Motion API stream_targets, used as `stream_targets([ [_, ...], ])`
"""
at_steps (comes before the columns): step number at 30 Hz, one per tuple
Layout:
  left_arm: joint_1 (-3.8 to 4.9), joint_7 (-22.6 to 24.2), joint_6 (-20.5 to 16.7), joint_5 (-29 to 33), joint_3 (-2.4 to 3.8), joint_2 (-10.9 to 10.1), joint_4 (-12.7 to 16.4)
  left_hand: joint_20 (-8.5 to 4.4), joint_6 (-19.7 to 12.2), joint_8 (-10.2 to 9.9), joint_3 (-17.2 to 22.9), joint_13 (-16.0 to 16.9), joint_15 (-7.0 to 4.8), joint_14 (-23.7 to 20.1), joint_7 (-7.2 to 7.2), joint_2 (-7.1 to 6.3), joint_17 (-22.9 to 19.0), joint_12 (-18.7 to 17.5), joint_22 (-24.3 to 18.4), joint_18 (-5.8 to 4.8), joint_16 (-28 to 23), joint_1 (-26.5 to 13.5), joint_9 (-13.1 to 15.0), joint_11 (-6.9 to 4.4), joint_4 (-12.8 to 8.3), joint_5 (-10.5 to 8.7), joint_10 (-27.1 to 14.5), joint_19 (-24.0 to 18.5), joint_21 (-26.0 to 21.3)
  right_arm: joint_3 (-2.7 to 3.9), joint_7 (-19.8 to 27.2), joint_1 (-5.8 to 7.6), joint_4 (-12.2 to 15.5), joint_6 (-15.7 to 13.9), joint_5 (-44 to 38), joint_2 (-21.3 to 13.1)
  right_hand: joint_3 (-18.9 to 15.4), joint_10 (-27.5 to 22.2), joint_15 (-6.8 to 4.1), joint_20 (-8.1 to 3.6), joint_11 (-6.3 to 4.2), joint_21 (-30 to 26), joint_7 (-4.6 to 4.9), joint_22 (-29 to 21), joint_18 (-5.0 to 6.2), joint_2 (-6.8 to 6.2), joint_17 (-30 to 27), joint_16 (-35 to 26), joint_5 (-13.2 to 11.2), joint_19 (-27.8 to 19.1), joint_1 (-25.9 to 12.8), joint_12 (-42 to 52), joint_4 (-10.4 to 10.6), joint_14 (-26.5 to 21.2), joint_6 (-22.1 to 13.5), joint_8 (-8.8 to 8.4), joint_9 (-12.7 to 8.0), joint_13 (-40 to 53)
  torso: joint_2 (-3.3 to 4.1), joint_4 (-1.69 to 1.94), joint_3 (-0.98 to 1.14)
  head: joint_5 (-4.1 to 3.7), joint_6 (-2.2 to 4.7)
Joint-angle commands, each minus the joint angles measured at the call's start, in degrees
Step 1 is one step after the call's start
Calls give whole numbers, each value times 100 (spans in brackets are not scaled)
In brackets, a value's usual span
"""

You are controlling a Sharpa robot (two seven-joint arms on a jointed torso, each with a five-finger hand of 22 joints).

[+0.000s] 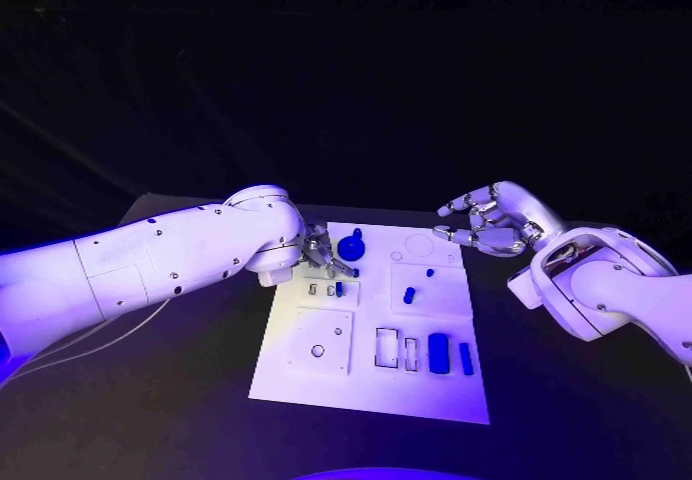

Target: Assemble the parts on the task board

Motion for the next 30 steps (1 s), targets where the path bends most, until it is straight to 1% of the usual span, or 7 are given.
stream_targets([
  [1, 11, -36, 230, -5, 0, 34, -16, -2, -45, 29, -38, -4, -19, 601, 1, 16, 1507, -35, 839, -81, 14, -35, 5, -14, -5, -17, -45, 241, -34, 0, 15, 0, -1, -21, -7, 8, -42, -46, -30, -12, -9, -17, -1, 305, 97, -10, 631, -30, 13, -18, -27, -37, -4, 370, 11, 30, -6, -3, -3, 4, 4, -5, -18],
  [4, 10, -29, 288, -4, -3, 60, -41, 1, -53, 34, -37, -7, -17, 601, 3, 25, 1507, -41, 836, -80, 14, -31, 17, -12, -6, -16, -57, 238, -36, 0, 10, 0, -2, -17, -7, 14, -42, -46, -30, -12, -9, -17, -1, 305, 97, -10, 631, -30, 13, -18, -27, -37, -4, 370, 11, 30, -6, -3, 2, 8, -1, -11, -22],
  [8, 8, -18, 373, 12, -22, 97, -72, 2, -56, 37, -35, 7, -15, 601, 3, 32, 1507, -30, 840, -81, 14, -27, 25, -11, -7, -16, -57, 240, -34, 0, 8, 0, -6, -14, -7, 25, -42, -50, -30, -12, -9, -15, -1, 307, 96, -5, 630, -31, 17, -16, -27, -41, -2, 370, 12, 32, -6, -7, 3, 4, 5, -6, -34],
  [16, 3, -3, 470, 52, -62, 162, -145, 8, -72, 53, -25, 48, -13, 601, 3, 65, 1507, 2, 861, -85, 14, 11, 63, -10, -14, -14, -60, 249, -26, -1, 9, 0, -21, -7, -6, 43, -42, -50, -30, -12, -9, -15, -1, 307, 96, -5, 630, -31, 17, -16, -27, -41, -2, 370, 12, 32, -6, -7, 8, -1, 2, 12, -49],
  [19, 2, 1, 485, 55, -66, 170, -156, 8, -74, 56, -24, 57, -13, 601, 3, 68, 1507, 10, 867, -86, 14, 19, 69, -10, -15, -15, -59, 252, -23, -1, 8, 0, -26, -8, -6, 47, -42, -54, -30, -12, -10, -20, -1, 304, 97, -2, 627, -33, 20, -19, -27, -46, -1, 370, 13, 33, -6, -11, 7, 7, 4, 4, -54],
  [28, 1, 8, 553, 43, -70, 165, -152, 11, -74, 77, -20, 107, -13, 601, 0, 91, 1507, 55, 889, -90, 14, 48, 102, -13, -15, -16, -46, 263, -14, -2, 7, -1, -41, -10, -6, 65, -42, -54, -30, -12, -10, -20, -1, 304, 97, -2, 627, -33, 20, -19, -27, -46, -1, 370, 13, 33, -6, -11, 9, 10, 4, -3, -57],
  [30, 1, 11, 568, 48, -70, 165, -151, 12, -69, 90, -20, 129, -14, 601, -4, 103, 1507, 75, 904, -93, 14, 59, 121, -15, -15, -17, -38, 271, -8, -2, 7, -1, -44, -10, -6, 70, -42, -54, -30, -12, -10, -20, -1, 304, 97, -2, 627, -33, 20, -19, -27, -46, -1, 370, 13, 33, -6, -11, 7, 9, 8, 3, -62],
])
